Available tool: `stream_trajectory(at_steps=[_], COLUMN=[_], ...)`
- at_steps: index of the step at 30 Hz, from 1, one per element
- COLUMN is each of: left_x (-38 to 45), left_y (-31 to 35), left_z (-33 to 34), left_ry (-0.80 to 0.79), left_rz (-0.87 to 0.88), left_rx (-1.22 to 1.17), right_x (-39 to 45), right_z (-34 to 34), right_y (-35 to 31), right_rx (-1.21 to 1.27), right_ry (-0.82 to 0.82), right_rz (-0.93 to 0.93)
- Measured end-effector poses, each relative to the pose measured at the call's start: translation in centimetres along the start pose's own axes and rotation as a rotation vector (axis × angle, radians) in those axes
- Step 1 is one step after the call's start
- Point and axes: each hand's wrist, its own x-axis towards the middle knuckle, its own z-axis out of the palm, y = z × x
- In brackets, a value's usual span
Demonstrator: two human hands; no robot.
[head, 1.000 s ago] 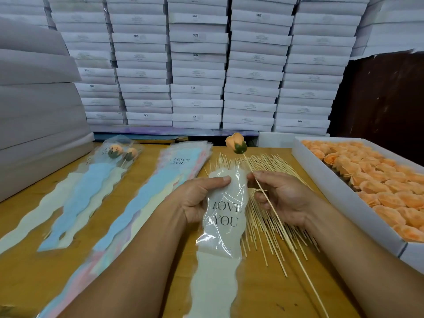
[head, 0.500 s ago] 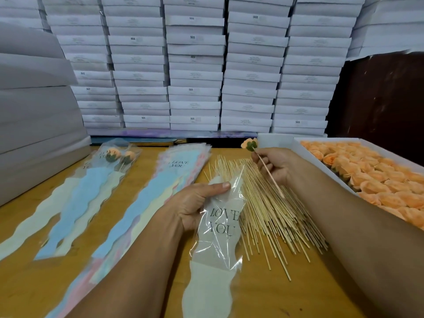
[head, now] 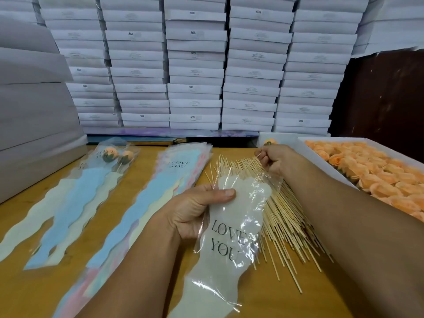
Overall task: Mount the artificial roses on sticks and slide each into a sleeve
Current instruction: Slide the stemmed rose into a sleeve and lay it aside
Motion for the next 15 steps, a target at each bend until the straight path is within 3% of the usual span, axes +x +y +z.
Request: stream_trajectory(at_steps=[15], left_x=[0.9], left_y=[-0.1], left_z=[0.3], left_ry=[0.101], left_rz=[-0.141], left_rx=[0.015], right_x=[0.5], right_z=[1.3], right_y=[-0.8], right_rx=[-0.202], right_ry=[0.064], right_rz=[-0.086])
